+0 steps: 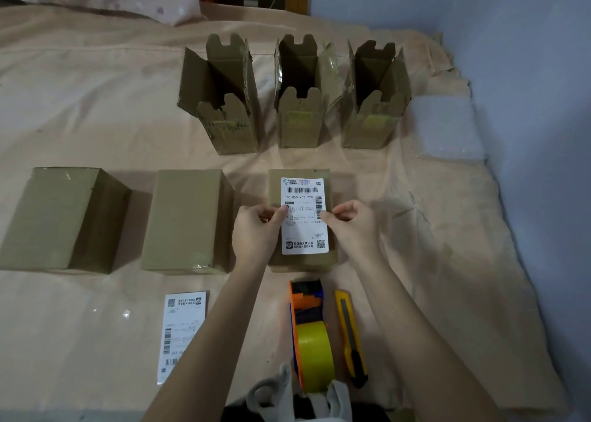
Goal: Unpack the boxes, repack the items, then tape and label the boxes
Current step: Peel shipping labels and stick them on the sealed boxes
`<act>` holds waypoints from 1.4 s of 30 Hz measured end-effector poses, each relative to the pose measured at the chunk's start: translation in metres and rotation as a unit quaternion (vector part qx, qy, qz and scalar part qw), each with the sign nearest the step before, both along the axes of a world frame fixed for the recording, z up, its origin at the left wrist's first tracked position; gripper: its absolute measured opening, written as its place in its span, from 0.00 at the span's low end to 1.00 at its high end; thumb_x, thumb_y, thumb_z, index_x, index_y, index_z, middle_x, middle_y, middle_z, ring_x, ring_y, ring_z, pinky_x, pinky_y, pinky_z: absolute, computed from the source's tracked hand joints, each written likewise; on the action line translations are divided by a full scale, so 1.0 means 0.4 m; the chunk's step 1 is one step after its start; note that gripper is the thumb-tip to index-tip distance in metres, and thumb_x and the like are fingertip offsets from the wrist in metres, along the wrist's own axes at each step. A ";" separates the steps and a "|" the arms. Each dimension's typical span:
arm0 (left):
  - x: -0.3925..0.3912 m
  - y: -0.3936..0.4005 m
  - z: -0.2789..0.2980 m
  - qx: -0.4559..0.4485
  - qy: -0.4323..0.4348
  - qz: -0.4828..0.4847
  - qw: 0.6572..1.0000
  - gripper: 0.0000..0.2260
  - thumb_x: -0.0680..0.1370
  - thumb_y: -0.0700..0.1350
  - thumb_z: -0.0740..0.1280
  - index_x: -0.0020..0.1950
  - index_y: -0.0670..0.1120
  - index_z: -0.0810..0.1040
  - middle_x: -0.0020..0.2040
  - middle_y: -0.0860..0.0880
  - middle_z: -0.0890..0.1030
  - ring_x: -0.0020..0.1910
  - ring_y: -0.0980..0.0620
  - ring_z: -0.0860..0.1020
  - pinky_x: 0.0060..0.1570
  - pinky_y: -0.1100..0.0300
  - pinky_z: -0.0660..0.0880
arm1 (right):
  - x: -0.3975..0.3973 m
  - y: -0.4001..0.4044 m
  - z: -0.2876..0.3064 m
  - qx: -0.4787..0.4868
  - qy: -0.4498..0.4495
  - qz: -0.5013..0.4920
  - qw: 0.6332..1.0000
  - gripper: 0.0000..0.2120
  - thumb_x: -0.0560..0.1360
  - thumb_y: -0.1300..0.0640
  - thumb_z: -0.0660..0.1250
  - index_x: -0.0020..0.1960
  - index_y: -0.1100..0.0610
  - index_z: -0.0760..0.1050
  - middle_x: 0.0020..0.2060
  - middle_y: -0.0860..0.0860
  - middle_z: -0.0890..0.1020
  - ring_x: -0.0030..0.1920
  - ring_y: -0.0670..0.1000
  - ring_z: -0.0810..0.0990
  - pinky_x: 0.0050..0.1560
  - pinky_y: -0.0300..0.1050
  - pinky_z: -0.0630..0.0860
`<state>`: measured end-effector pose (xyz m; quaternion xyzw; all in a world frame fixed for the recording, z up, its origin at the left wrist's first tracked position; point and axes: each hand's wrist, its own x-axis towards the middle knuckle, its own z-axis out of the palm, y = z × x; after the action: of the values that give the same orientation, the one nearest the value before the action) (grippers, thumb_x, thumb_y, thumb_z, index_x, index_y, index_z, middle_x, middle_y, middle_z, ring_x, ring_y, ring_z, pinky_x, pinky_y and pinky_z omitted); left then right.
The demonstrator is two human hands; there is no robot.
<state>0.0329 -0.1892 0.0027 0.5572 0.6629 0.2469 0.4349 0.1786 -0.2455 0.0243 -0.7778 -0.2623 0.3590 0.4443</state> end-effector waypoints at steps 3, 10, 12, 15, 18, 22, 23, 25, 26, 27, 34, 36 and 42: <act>0.004 -0.001 -0.005 0.004 0.004 0.001 1.000 0.10 0.74 0.57 0.69 0.41 0.52 0.81 0.46 0.48 0.81 0.41 0.52 0.80 0.39 0.52 0.79 | -0.001 -0.001 -0.003 0.006 -0.017 0.004 1.000 0.13 0.70 0.61 0.75 0.37 0.53 0.71 0.34 0.47 0.79 0.35 0.43 0.78 0.32 0.30 0.72; 0.002 0.003 -0.018 0.006 0.007 0.007 1.000 0.09 0.74 0.57 0.69 0.40 0.53 0.80 0.47 0.49 0.80 0.42 0.54 0.79 0.43 0.49 0.79 | -0.007 0.006 -0.015 0.010 -0.046 0.003 0.999 0.14 0.69 0.60 0.75 0.36 0.52 0.70 0.32 0.45 0.78 0.32 0.40 0.76 0.29 0.27 0.69; 0.002 0.001 -0.018 0.008 0.006 0.008 1.000 0.08 0.74 0.56 0.70 0.40 0.53 0.80 0.47 0.49 0.79 0.42 0.54 0.79 0.43 0.50 0.79 | -0.006 0.006 -0.015 0.010 -0.049 0.003 0.999 0.14 0.70 0.60 0.75 0.36 0.52 0.70 0.32 0.45 0.77 0.32 0.40 0.76 0.28 0.27 0.69; 0.002 0.001 -0.017 0.009 0.002 0.011 1.000 0.08 0.74 0.55 0.70 0.41 0.52 0.80 0.47 0.50 0.78 0.43 0.54 0.79 0.44 0.50 0.79 | -0.007 0.007 -0.016 0.010 -0.055 0.004 0.998 0.14 0.69 0.60 0.75 0.36 0.52 0.69 0.32 0.45 0.78 0.33 0.41 0.76 0.29 0.28 0.69; 0.002 0.001 -0.015 0.012 0.000 0.011 1.000 0.08 0.74 0.54 0.70 0.41 0.51 0.80 0.48 0.49 0.78 0.42 0.54 0.78 0.44 0.51 0.78 | -0.008 0.008 -0.020 0.008 -0.058 0.005 0.998 0.15 0.69 0.60 0.75 0.36 0.52 0.69 0.33 0.46 0.78 0.33 0.42 0.78 0.31 0.32 0.70; 0.003 0.001 -0.012 0.014 0.004 0.009 1.000 0.07 0.74 0.54 0.70 0.40 0.52 0.79 0.48 0.49 0.78 0.42 0.54 0.77 0.43 0.52 0.77 | -0.010 0.010 -0.021 0.006 -0.061 0.004 0.998 0.15 0.69 0.60 0.75 0.36 0.51 0.69 0.33 0.46 0.78 0.33 0.42 0.77 0.32 0.35 0.71; 0.004 0.001 -0.012 0.012 0.004 0.010 1.000 0.07 0.74 0.54 0.70 0.40 0.52 0.79 0.48 0.50 0.78 0.42 0.54 0.77 0.44 0.52 0.77 | -0.010 0.011 -0.020 0.006 -0.061 0.004 0.998 0.15 0.69 0.60 0.75 0.36 0.51 0.69 0.33 0.46 0.78 0.33 0.42 0.77 0.32 0.34 0.70; 0.004 0.000 -0.010 0.012 0.011 0.010 1.000 0.07 0.74 0.54 0.70 0.40 0.53 0.78 0.48 0.50 0.77 0.42 0.54 0.77 0.44 0.52 0.77 | -0.010 0.011 -0.021 0.007 -0.061 0.004 0.998 0.15 0.69 0.60 0.75 0.36 0.51 0.69 0.32 0.45 0.78 0.32 0.41 0.76 0.31 0.32 0.69; 0.005 0.000 -0.009 0.013 0.014 0.009 1.000 0.07 0.75 0.54 0.70 0.40 0.54 0.78 0.48 0.50 0.76 0.42 0.54 0.77 0.44 0.53 0.77 | -0.011 0.010 -0.021 0.008 -0.062 0.003 0.998 0.15 0.69 0.61 0.75 0.36 0.51 0.69 0.32 0.45 0.77 0.32 0.41 0.76 0.31 0.31 0.69; 0.006 0.000 -0.009 0.014 0.016 0.009 1.000 0.07 0.75 0.54 0.70 0.40 0.53 0.78 0.48 0.51 0.76 0.42 0.54 0.76 0.44 0.54 0.76 | -0.010 0.010 -0.022 0.010 -0.062 0.002 0.998 0.15 0.69 0.61 0.75 0.36 0.51 0.69 0.32 0.45 0.77 0.32 0.41 0.76 0.31 0.31 0.70; 0.011 0.001 -0.007 0.012 0.035 0.014 0.999 0.08 0.74 0.55 0.70 0.37 0.57 0.75 0.45 0.53 0.74 0.41 0.54 0.76 0.43 0.54 0.77 | -0.012 0.010 -0.021 0.018 -0.059 -0.003 0.998 0.15 0.69 0.62 0.75 0.35 0.52 0.69 0.31 0.45 0.77 0.31 0.41 0.76 0.29 0.27 0.69; 0.012 -0.001 -0.005 0.015 0.036 0.011 0.999 0.07 0.75 0.55 0.70 0.38 0.56 0.76 0.45 0.53 0.74 0.41 0.55 0.75 0.43 0.56 0.75 | -0.012 0.011 -0.020 0.016 -0.061 -0.001 0.998 0.15 0.69 0.62 0.75 0.35 0.52 0.69 0.31 0.45 0.77 0.32 0.40 0.75 0.29 0.27 0.69; 0.014 -0.003 -0.004 0.015 0.045 0.012 0.999 0.08 0.75 0.56 0.69 0.38 0.57 0.75 0.46 0.53 0.74 0.41 0.55 0.75 0.43 0.55 0.76 | -0.007 0.014 -0.020 0.004 -0.067 0.011 0.998 0.15 0.69 0.61 0.75 0.35 0.51 0.68 0.32 0.45 0.77 0.33 0.42 0.76 0.32 0.34 0.70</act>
<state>0.0383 -0.1903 0.0010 0.5663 0.6847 0.2370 0.3930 0.1757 -0.2400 0.0164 -0.7955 -0.3008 0.3101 0.4249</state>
